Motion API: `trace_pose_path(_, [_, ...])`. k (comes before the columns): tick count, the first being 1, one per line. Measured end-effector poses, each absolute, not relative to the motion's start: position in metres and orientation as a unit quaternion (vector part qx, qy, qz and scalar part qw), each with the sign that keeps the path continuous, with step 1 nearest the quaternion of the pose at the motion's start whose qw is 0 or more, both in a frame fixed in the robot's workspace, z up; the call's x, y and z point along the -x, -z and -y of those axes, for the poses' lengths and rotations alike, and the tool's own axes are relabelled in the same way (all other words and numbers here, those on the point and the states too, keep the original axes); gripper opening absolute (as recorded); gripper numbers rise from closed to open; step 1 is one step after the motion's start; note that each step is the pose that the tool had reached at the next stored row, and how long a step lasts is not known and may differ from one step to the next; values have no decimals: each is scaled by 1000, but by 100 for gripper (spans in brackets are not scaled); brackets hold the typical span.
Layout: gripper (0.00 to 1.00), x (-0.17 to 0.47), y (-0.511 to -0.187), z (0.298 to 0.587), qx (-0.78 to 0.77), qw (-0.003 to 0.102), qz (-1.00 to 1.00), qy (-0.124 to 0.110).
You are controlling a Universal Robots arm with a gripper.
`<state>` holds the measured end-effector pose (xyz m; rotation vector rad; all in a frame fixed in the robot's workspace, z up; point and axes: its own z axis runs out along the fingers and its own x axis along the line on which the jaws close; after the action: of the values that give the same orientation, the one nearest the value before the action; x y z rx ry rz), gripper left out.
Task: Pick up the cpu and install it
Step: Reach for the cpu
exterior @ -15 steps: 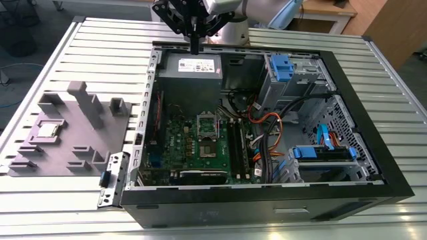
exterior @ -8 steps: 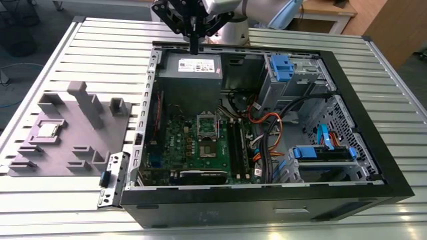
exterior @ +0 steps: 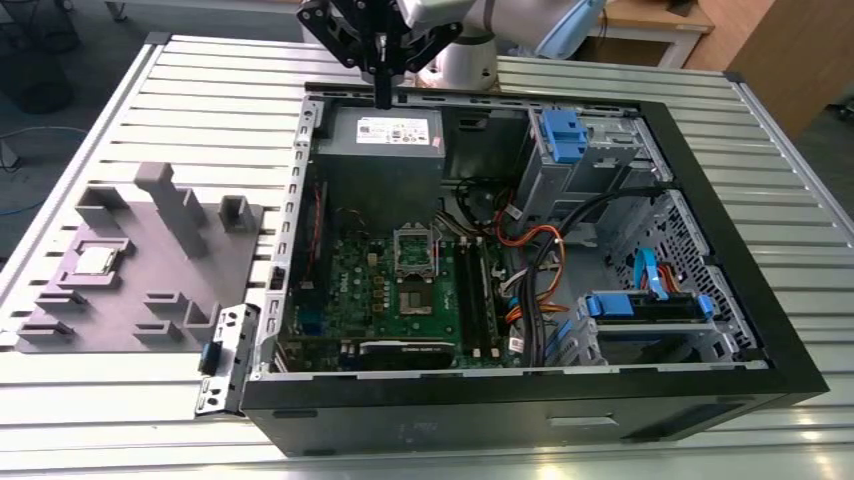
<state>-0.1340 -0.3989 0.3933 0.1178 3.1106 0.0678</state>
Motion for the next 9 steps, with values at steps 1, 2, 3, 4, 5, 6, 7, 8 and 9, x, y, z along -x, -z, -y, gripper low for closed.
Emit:
trace_pose_path(1, [11,135,-393,399,-38,14,-999,-22])
trace_pose_path(2, [11,135,-393,399,-38,14,-999,-22])
trace_pose_path(3, [11,136,-393,399,-38,14,-999,-22])
trace_pose_path(4, [11,136,-393,399,-38,14,-999,-22])
trace_pose_path(5, [11,136,-393,399,-38,14,-999,-22])
trace_pose_path(6, [11,136,-393,399,-38,14,-999,-22])
trace_pose_path(7, [11,136,-393,399,-38,14,-999,-22])
trace_pose_path(8, [11,136,-393,399,-38,14,-999,-22])
trace_pose_path(9, [11,136,-393,399,-38,14,-999,-22])
